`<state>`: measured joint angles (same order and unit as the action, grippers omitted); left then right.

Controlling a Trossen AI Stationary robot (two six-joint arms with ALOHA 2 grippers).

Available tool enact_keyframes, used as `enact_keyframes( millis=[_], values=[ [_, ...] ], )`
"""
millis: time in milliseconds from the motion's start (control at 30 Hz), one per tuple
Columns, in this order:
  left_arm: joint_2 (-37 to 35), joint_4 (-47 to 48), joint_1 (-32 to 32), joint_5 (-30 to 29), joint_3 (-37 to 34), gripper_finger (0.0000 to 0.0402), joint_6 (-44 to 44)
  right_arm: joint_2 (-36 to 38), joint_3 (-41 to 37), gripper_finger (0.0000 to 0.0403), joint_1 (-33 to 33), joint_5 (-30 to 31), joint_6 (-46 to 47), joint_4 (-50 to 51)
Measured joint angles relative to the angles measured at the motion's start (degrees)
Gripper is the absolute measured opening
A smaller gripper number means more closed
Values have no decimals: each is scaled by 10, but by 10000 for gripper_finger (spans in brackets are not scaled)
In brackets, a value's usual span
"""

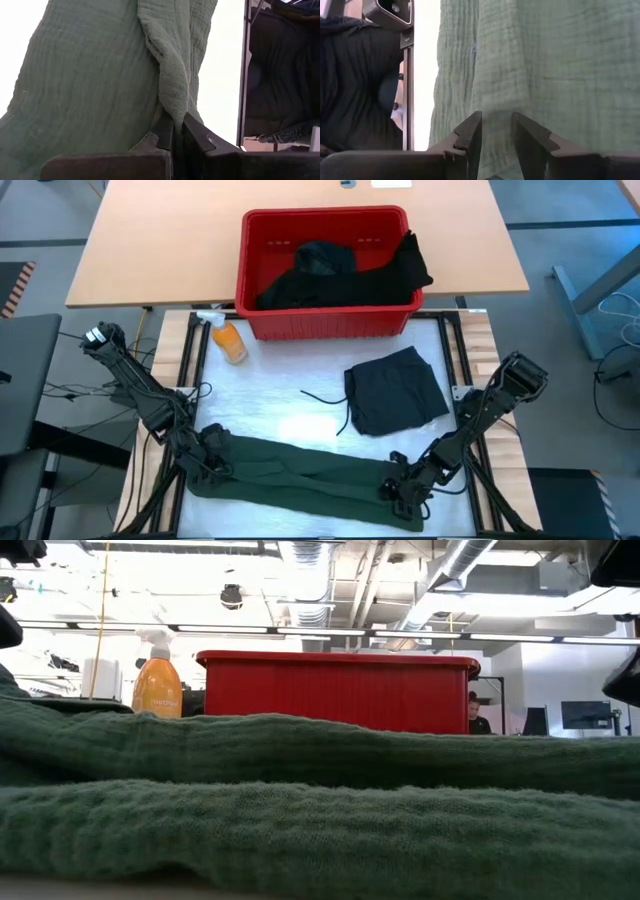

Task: Fold laundry
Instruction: Fold the dark green shirt

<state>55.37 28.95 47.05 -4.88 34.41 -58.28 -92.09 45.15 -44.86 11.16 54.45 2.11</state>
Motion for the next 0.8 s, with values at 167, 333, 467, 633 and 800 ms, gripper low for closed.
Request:
enact_keyframes(
  millis=[167, 333, 467, 633, 800],
  values=[
    [0, 0, 0, 0, 0, 0, 12, 7, 0, 134, 0, -7, -10, 5],
    [0, 0, -2, 0, 0, 0, 22, 22, 0, 134, 4, -7, -19, 16],
    [0, 0, -3, -1, 0, 0, 22, 15, 0, 134, 3, -6, -12, 28],
    [0, 0, -3, -4, 0, 0, 22, -6, 0, 143, 3, 12, -11, 40],
    [0, 0, -3, -4, 0, 0, 21, -10, 0, 183, 3, 14, -9, 20]
  ],
)
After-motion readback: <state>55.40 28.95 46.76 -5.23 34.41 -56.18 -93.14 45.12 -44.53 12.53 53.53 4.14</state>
